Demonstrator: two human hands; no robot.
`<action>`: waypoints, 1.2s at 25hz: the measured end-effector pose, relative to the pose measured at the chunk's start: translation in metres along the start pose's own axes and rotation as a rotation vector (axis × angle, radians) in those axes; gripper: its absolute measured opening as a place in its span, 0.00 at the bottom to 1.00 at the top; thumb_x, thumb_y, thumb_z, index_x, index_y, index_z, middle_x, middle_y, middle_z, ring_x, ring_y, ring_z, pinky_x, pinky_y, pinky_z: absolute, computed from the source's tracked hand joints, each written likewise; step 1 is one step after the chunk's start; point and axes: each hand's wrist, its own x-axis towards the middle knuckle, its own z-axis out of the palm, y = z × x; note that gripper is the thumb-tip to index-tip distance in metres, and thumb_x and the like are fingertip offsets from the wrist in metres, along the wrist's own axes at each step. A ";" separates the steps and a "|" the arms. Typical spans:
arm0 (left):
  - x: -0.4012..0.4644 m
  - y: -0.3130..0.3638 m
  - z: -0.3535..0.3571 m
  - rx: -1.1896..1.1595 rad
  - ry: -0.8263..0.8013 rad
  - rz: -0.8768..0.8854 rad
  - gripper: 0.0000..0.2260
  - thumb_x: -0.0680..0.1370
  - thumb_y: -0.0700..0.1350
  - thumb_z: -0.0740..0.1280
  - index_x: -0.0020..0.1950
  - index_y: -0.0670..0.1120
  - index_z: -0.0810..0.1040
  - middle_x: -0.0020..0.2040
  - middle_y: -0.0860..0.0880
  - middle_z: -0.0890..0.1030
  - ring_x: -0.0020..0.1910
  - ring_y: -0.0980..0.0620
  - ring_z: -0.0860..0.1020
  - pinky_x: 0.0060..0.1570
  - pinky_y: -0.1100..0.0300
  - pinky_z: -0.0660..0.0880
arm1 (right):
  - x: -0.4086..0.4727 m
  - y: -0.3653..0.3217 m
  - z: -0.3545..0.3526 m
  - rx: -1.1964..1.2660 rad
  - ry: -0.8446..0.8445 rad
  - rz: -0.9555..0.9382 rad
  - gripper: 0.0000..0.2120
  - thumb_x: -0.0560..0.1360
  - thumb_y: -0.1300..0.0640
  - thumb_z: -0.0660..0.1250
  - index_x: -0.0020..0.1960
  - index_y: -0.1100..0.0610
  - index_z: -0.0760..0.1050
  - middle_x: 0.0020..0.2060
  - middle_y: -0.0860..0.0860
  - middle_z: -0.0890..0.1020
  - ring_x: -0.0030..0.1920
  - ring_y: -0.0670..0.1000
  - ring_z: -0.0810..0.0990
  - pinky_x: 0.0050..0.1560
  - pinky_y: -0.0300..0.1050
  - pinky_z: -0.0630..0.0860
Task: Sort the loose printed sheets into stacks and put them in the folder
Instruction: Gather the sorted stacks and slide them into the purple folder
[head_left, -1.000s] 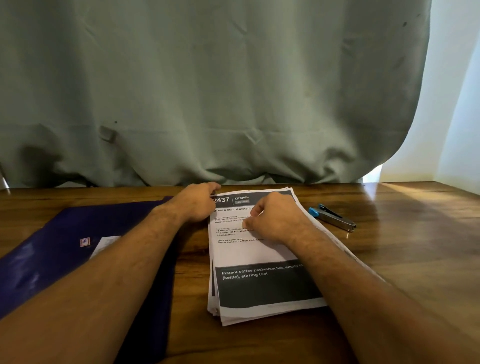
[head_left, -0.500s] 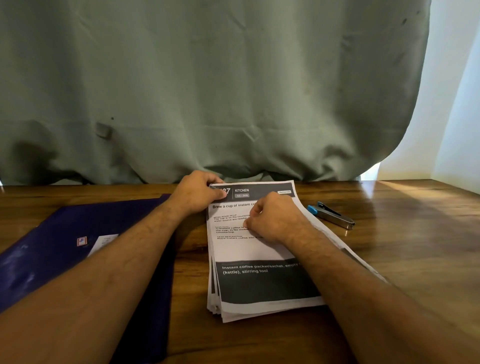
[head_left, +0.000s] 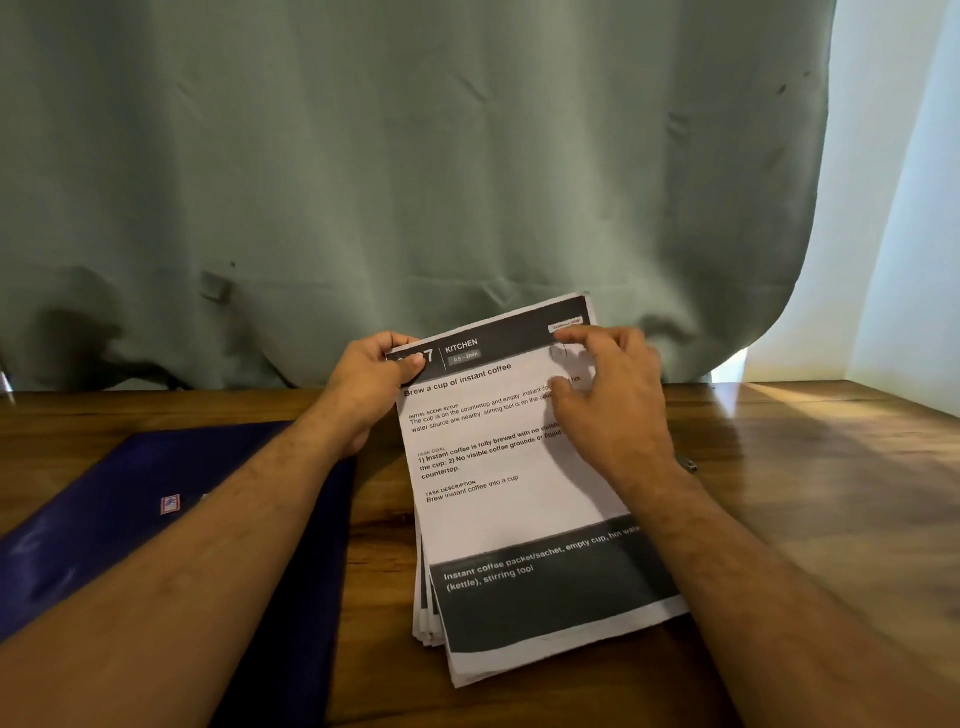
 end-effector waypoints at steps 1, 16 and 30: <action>-0.003 0.003 -0.002 -0.032 0.014 -0.003 0.05 0.82 0.37 0.65 0.48 0.45 0.78 0.39 0.47 0.85 0.34 0.50 0.85 0.29 0.60 0.80 | 0.000 0.001 -0.002 0.022 0.011 0.015 0.25 0.71 0.57 0.72 0.66 0.46 0.70 0.57 0.46 0.66 0.59 0.46 0.64 0.64 0.42 0.62; -0.007 0.021 -0.026 -0.320 0.223 -0.099 0.14 0.81 0.40 0.67 0.67 0.43 0.71 0.52 0.43 0.83 0.34 0.51 0.85 0.27 0.58 0.80 | 0.002 0.008 -0.023 0.676 -0.331 0.511 0.02 0.75 0.62 0.70 0.46 0.59 0.82 0.40 0.54 0.87 0.44 0.58 0.86 0.48 0.51 0.83; -0.067 0.020 -0.033 -0.198 -0.039 -0.291 0.11 0.79 0.35 0.67 0.61 0.40 0.80 0.54 0.40 0.86 0.50 0.39 0.85 0.49 0.45 0.83 | -0.009 -0.010 0.001 0.865 -0.531 0.537 0.12 0.80 0.64 0.61 0.62 0.57 0.77 0.53 0.53 0.85 0.50 0.55 0.85 0.57 0.55 0.79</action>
